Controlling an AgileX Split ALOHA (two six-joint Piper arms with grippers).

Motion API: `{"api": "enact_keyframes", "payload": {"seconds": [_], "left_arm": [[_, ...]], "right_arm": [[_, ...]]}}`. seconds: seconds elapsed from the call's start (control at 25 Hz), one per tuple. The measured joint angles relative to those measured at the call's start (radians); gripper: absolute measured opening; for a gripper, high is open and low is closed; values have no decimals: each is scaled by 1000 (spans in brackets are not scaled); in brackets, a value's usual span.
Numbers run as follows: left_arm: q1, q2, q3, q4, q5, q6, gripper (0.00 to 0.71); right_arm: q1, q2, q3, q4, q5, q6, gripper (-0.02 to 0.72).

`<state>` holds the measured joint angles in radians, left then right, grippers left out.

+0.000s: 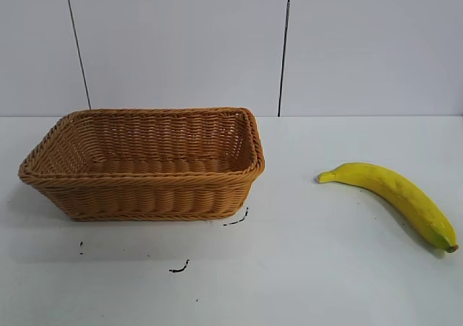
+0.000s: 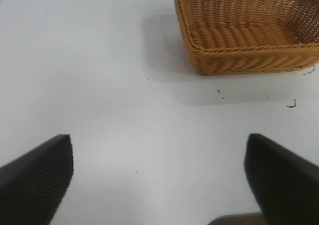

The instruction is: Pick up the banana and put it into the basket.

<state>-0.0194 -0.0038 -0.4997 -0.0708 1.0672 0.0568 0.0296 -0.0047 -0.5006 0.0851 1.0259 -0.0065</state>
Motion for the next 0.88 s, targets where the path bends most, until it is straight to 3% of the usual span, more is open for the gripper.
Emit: {"api": "enact_keyframes", "payload": {"seconds": [0.6,0.88], "left_arm": [[0,0,0,0,-1,0,693],[0,0,0,0,-1,0,693]], "right_arm": [[0,0,0,-1,0,0,657],[0,228,-99,-18,-6,19,657]]}}
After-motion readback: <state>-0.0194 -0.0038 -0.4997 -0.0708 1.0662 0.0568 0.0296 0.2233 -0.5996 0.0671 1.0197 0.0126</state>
